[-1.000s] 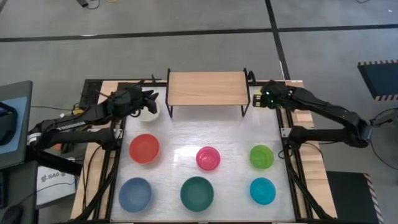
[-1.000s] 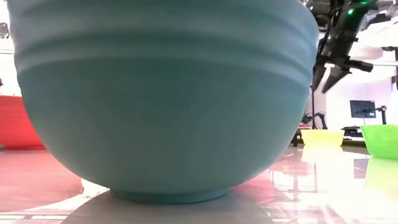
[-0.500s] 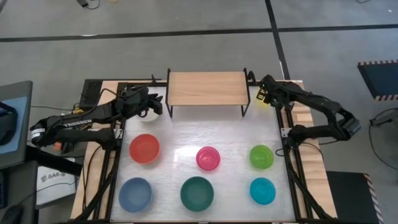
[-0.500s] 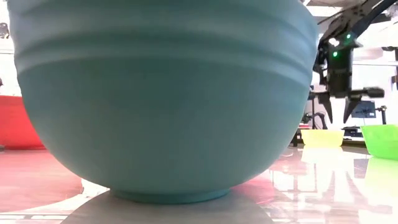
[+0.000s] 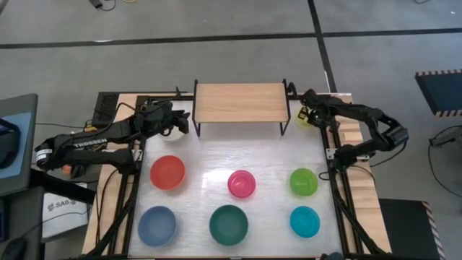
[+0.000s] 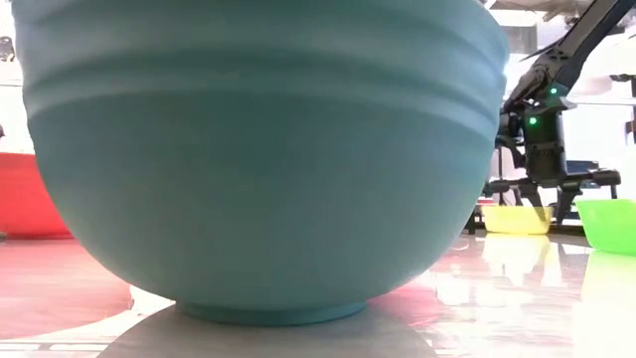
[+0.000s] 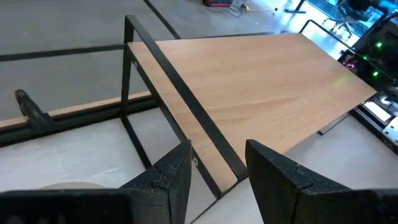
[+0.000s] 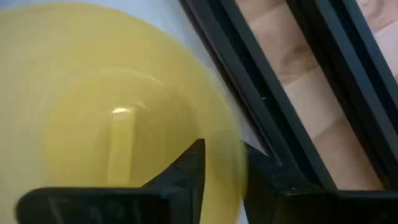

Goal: Place and stack bowls onto a shelf
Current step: Put the yellow bowl on the shelf

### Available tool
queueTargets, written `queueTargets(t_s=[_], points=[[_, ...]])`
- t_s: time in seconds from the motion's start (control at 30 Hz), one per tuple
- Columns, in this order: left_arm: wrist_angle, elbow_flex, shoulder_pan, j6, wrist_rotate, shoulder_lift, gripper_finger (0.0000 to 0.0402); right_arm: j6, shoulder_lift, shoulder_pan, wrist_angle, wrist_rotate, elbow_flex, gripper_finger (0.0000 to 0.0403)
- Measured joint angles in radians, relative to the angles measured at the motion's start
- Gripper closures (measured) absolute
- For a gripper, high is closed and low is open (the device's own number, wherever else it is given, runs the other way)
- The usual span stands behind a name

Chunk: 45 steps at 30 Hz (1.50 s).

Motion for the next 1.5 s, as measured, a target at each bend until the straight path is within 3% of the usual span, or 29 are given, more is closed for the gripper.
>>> queueTargets(t_s=[0.23,0.53,0.77,0.9,1.0,1.1,1.2,1.5], points=[[0.000,0.000,0.000,-0.014,0.087,0.000,0.0266,-0.027,-0.070,0.044,0.004,0.045,-0.007,0.0378],[0.000,0.000,0.000,-0.068,0.136,0.000,0.0266,-0.007,-0.275,0.081,-0.024,0.108,0.006,0.0377],[0.000,0.000,-0.021,-0.066,0.139,0.000,0.0266,-0.037,-0.389,0.093,-0.003,0.187,0.116,0.0378],[0.000,0.000,-0.028,-0.065,0.112,0.000,0.0266,-0.129,-0.388,0.097,0.085,0.189,0.207,0.0378],[0.009,0.000,-0.028,-0.065,0.098,0.000,0.0266,-0.102,-0.364,0.116,0.092,0.183,0.269,0.0378],[0.041,0.000,-0.028,-0.065,0.078,0.000,0.0266,-0.114,-0.340,0.154,0.070,0.180,0.291,0.0378],[0.085,0.000,-0.028,-0.055,0.072,0.000,0.0266,-0.197,-0.316,0.213,0.159,0.141,0.305,0.0378],[0.126,0.000,-0.029,-0.036,0.079,0.000,0.0266,-0.342,-0.146,0.348,0.237,0.096,0.418,0.0378]])
